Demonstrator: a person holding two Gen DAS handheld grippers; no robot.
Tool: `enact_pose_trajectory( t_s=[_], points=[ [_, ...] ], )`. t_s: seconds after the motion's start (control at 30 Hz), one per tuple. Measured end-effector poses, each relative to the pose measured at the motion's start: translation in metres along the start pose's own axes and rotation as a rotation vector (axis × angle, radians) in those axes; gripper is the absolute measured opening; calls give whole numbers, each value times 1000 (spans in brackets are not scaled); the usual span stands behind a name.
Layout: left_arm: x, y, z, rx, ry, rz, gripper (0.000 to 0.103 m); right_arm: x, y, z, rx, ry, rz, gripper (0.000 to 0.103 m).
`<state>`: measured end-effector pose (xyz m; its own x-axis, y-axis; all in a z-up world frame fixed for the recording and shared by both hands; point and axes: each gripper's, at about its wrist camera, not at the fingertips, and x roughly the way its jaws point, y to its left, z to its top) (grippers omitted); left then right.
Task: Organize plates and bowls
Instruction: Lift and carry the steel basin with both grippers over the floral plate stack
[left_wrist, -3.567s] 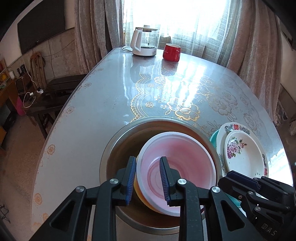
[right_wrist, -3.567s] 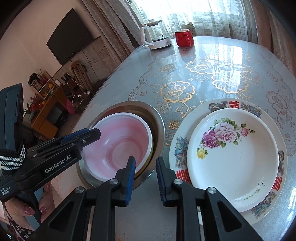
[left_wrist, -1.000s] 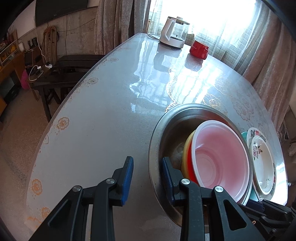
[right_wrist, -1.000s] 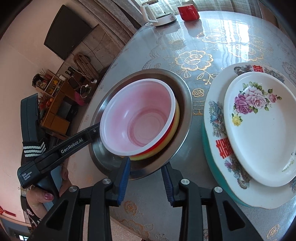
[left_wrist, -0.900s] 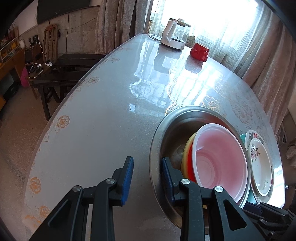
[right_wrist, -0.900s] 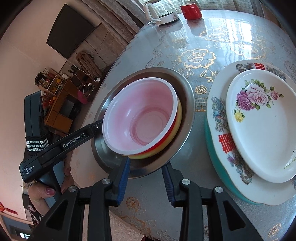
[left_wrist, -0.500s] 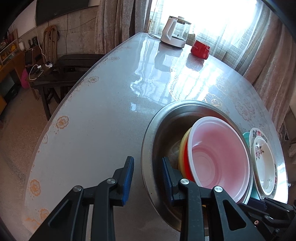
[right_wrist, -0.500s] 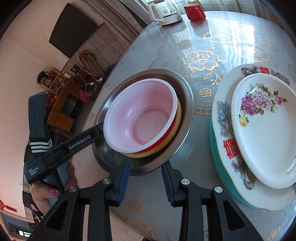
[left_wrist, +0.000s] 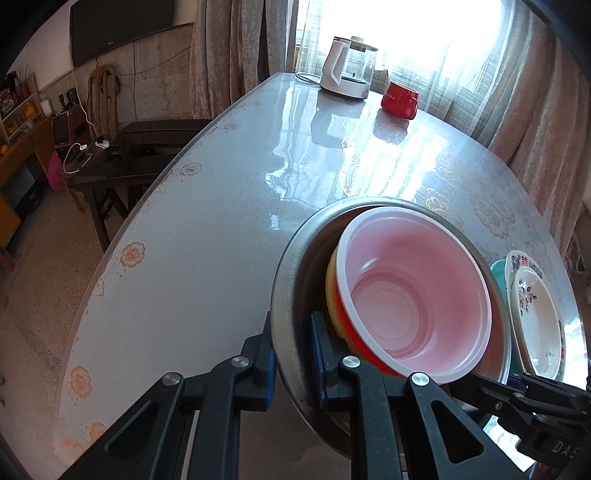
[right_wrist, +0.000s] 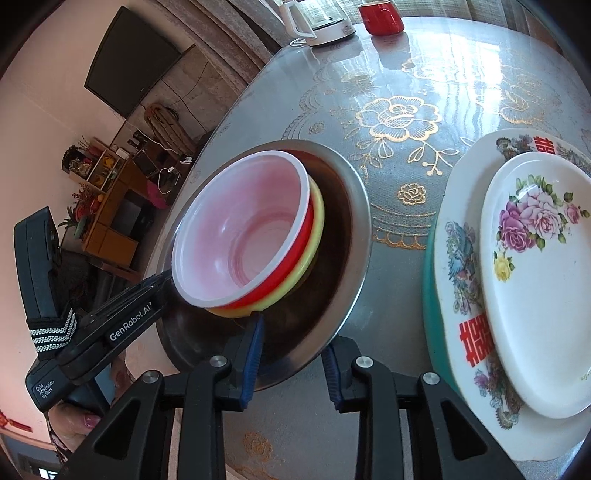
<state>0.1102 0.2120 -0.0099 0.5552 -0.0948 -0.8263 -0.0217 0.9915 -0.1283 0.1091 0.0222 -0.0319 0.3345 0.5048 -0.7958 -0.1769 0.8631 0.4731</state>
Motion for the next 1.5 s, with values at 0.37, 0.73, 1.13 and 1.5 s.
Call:
enact_pose_trajectory(
  t_s=[0.37,0.73,1.13,1.5],
  points=[
    [-21,-1,-11,-25,-76,-6,16,-22,-7,-16,-49,-47,24,23],
    [-60,-32,-2,-4,-160,-56,17,-69,-24,-19,-41,-132,66,23],
    [-68,-99,8,73,-183,-149,17,-121,-62,-35,4,-233,34,23],
    [-39,-169,8,131,-120,-220,18,-165,-112,-50,73,-299,-52,23]
  ],
)
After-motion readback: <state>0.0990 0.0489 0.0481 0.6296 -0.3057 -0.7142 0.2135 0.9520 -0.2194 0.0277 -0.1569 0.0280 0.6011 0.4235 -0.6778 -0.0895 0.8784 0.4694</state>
